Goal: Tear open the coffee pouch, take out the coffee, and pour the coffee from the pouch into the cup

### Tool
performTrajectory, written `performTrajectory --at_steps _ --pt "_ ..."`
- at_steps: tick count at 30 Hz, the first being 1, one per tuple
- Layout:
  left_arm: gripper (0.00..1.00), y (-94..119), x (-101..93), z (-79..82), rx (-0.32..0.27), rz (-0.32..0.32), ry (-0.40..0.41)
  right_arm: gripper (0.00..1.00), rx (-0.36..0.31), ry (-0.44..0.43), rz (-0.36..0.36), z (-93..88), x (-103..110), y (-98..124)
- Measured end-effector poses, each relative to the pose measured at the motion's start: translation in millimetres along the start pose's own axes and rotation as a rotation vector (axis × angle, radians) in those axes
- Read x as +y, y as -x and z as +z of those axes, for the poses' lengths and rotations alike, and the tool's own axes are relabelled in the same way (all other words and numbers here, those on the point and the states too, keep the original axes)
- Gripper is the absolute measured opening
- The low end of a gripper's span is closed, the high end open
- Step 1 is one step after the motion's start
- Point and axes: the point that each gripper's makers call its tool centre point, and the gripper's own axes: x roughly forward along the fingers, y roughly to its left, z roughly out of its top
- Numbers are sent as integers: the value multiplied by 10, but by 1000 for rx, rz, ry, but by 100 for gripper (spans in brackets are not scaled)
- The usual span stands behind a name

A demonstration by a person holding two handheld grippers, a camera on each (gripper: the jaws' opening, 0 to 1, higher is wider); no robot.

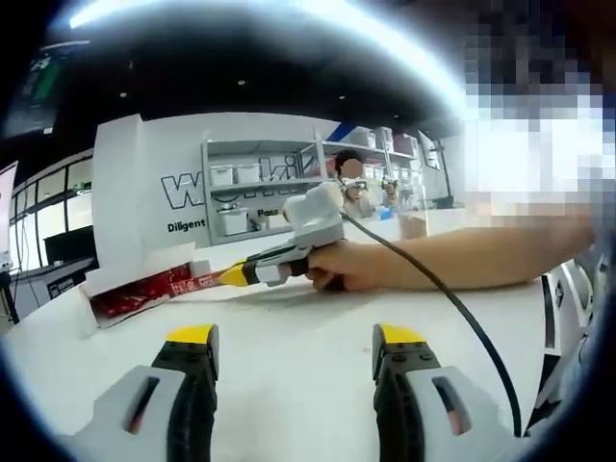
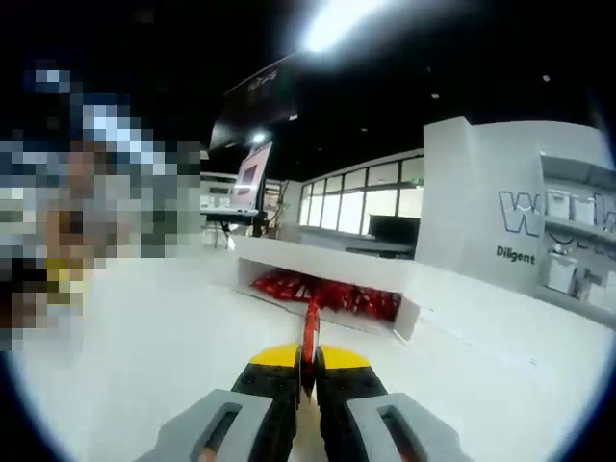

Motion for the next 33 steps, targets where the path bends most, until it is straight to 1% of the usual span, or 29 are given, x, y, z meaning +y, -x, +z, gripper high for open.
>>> performTrajectory --at_steps 3,6,13,23,27,33 --pt "66 -3 -2 1 1 -4 -2 7 0 -5 0 -2 4 15" --pt "66 -7 -7 -4 4 -6 -3 7 14 -12 10 -33 32 40" --pt "67 -2 -27 0 3 -12 -6 7 -1 -16 11 -10 44 102" --pt "67 10 -55 2 2 -10 -21 7 -4 -11 12 -13 85 180" --pt "67 11 -55 3 2 -12 -20 7 -2 2 12 -16 101 193" --pt "67 11 -50 10 -2 -14 -18 7 -6 -6 11 -8 105 200"
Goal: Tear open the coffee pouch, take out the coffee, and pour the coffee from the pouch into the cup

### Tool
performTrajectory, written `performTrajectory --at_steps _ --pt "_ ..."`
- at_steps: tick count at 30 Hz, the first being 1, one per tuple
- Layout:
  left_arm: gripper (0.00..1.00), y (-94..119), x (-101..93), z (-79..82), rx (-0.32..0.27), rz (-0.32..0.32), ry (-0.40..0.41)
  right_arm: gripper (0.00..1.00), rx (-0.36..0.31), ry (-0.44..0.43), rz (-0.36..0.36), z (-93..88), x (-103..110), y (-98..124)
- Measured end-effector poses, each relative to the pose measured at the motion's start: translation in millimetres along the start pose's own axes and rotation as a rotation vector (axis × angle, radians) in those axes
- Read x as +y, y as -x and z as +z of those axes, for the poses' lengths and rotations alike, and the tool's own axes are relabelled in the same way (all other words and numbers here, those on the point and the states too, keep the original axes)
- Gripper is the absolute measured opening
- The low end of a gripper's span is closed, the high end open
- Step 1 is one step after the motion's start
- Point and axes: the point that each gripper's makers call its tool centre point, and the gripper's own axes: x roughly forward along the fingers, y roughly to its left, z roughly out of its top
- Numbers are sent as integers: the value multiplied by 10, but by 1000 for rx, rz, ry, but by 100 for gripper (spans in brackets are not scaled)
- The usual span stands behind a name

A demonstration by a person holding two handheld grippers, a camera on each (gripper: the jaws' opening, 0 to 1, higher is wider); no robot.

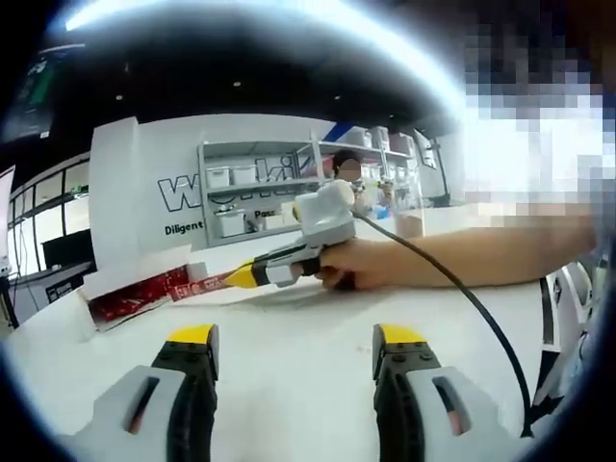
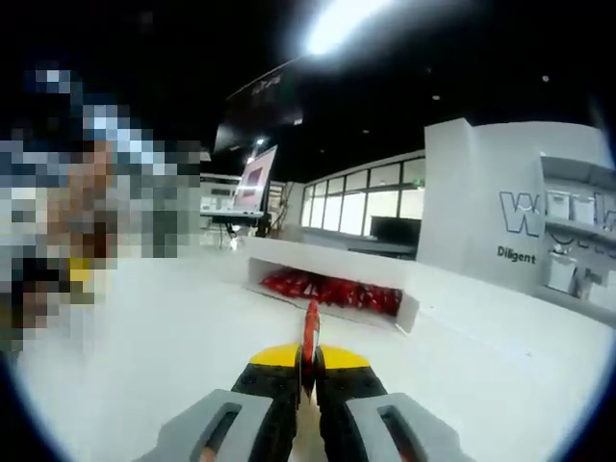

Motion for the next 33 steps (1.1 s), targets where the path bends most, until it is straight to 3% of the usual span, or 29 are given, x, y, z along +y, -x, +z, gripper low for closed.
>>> performTrajectory --at_steps 33 --pt "67 1 -7 8 1 1 -19 7 8 16 -3 -7 71 87"
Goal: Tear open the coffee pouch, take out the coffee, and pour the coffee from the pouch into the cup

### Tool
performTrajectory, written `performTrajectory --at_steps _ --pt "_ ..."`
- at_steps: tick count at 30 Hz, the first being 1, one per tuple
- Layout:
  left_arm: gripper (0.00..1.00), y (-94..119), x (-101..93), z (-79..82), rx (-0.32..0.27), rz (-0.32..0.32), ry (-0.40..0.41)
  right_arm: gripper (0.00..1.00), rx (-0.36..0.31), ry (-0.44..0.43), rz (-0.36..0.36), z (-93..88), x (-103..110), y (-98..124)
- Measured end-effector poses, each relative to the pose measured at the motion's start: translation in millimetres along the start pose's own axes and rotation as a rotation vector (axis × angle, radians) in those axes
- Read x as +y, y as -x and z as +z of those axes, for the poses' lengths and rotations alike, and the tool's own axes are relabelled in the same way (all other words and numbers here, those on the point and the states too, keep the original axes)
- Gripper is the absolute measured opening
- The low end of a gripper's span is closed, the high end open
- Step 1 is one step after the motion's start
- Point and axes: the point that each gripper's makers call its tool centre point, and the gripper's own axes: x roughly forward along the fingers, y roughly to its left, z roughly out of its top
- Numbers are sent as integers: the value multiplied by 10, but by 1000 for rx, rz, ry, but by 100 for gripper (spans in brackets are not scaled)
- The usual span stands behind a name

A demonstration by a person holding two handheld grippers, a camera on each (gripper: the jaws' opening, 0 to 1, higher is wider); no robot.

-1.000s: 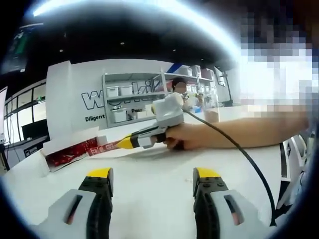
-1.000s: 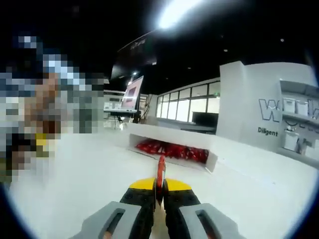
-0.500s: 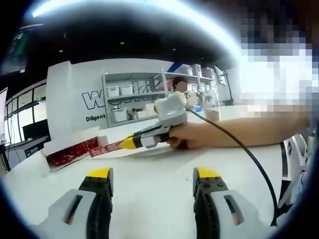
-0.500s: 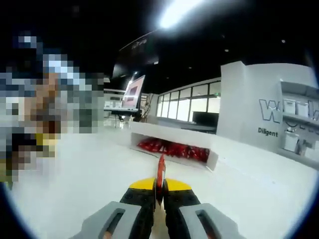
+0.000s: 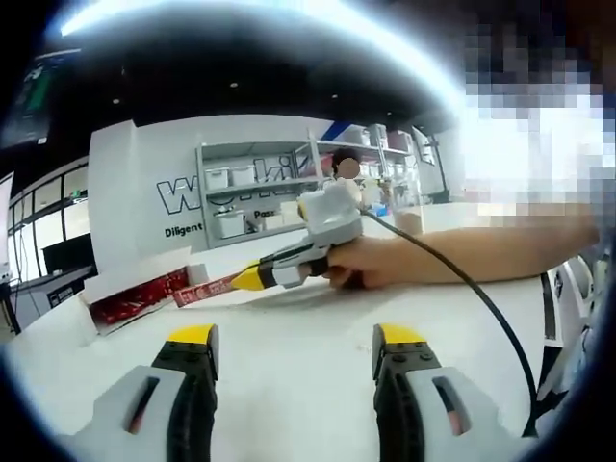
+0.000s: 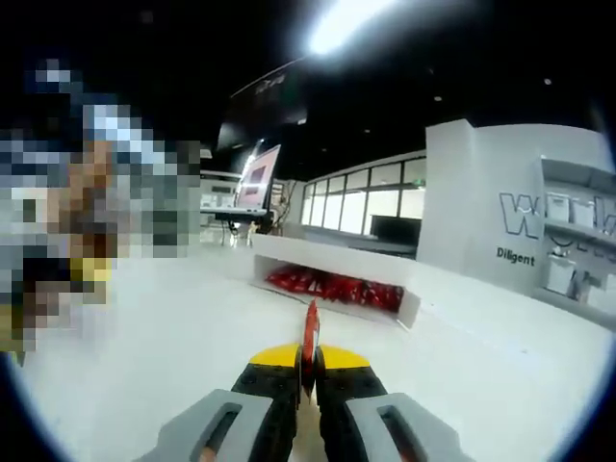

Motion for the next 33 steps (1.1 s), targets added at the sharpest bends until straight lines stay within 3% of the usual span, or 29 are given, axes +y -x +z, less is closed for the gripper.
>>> performTrajectory --at_steps 33 --pt "67 -7 -3 3 -1 -2 -3 7 -3 -6 -8 1 30 81"
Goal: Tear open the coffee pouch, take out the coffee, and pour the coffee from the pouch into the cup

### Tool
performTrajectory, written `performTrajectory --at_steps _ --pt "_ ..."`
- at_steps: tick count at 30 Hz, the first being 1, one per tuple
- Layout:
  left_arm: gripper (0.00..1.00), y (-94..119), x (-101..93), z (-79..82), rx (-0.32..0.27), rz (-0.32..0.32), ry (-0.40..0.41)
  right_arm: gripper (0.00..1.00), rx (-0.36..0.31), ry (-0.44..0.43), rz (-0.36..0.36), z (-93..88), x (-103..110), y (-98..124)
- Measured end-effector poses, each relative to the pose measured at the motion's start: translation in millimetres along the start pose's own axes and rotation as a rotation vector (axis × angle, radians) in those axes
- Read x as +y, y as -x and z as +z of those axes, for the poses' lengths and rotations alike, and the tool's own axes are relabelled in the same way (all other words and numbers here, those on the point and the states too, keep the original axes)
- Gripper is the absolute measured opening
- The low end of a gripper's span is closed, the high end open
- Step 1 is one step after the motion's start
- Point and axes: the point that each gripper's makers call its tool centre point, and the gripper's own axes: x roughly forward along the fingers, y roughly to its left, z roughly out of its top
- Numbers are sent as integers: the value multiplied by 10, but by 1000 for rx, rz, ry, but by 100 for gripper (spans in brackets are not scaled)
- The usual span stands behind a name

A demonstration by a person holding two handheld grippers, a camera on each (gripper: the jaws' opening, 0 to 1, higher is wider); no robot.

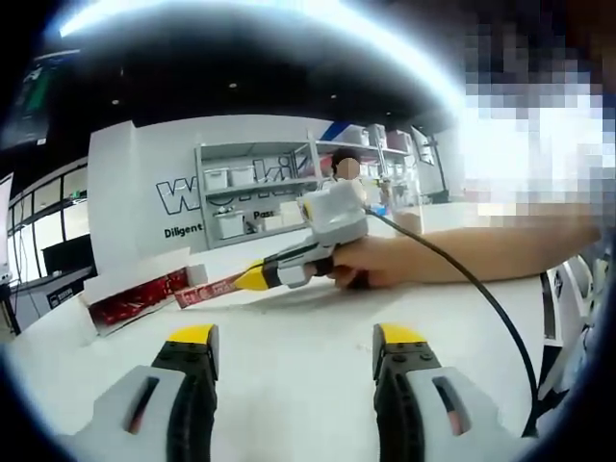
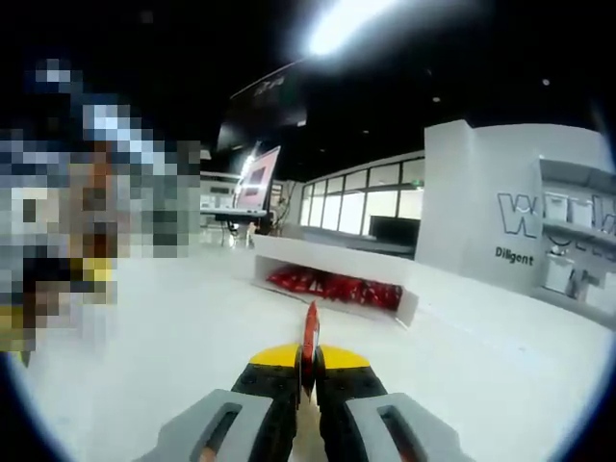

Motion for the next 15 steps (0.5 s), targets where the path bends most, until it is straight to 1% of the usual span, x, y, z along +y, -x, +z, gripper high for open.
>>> performTrajectory --at_steps 15 --pt "67 10 -8 0 -1 -2 -1 7 0 2 -7 -2 10 23"
